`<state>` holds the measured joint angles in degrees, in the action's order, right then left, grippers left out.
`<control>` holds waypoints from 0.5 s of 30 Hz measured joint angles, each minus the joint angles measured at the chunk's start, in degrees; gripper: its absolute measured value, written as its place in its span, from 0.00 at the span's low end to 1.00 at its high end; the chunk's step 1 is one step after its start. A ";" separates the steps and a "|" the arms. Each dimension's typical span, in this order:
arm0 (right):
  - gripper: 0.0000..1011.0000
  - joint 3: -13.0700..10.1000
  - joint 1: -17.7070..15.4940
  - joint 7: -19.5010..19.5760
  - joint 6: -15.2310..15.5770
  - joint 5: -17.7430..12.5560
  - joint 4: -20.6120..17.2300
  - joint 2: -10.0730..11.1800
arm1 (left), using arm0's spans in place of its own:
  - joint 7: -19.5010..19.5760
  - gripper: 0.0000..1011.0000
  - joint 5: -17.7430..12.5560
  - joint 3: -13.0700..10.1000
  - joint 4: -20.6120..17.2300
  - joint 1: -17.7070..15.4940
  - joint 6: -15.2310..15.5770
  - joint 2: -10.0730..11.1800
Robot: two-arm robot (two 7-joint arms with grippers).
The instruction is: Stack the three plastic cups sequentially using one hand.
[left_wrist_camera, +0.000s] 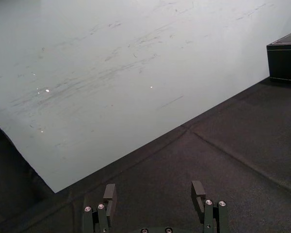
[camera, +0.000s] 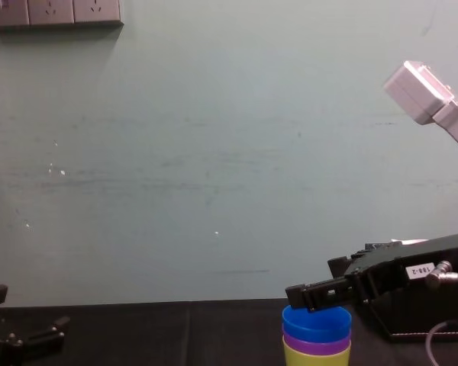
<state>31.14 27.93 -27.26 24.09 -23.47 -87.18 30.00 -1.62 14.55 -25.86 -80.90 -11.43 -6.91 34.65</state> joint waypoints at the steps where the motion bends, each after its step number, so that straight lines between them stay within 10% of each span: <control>1: 0.99 0.00 0.00 0.01 0.00 0.00 0.00 0.01 | 0.00 1.00 0.00 0.00 0.00 0.00 0.00 0.00; 15: 0.99 -0.01 -0.02 0.07 0.05 -0.06 -0.09 0.02 | 0.00 1.00 0.00 0.00 0.00 0.00 0.00 0.00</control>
<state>31.13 27.91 -27.19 24.14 -23.53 -87.26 30.02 -1.62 14.55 -25.86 -80.90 -11.43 -6.91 34.64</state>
